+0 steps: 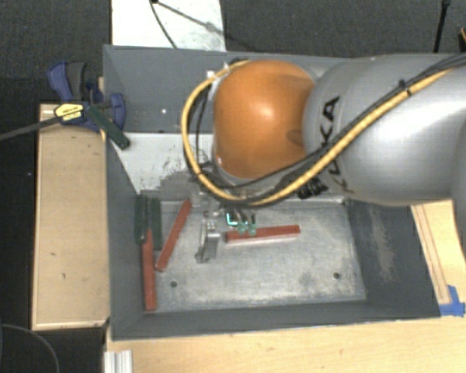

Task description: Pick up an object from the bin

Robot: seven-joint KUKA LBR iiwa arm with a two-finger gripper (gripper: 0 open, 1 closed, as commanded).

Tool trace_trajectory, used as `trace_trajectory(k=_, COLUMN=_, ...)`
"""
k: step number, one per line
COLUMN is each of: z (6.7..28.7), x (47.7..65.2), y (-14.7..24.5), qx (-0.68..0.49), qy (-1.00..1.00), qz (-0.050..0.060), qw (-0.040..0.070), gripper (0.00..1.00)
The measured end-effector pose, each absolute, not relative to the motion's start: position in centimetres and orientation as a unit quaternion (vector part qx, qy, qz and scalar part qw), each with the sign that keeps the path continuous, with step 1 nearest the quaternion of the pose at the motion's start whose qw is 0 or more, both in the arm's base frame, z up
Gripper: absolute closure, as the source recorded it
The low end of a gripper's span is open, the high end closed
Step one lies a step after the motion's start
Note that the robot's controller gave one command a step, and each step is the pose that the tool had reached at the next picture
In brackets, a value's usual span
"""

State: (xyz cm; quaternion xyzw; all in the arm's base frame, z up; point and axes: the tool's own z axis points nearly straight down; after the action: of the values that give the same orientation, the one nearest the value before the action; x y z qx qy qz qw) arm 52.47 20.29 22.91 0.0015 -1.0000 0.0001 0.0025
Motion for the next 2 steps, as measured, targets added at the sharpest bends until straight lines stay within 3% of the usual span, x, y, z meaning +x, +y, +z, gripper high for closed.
trace_trajectory(k=1, z=30.4, x=52.7, y=24.1, qx=-0.024, qy=-1.0, qz=-0.003, qw=-0.005, gripper=0.0)
trace_trajectory(k=2, z=17.9, x=56.2, y=16.3, qx=0.04, qy=-0.999, qz=0.001, qw=0.002, gripper=0.0)
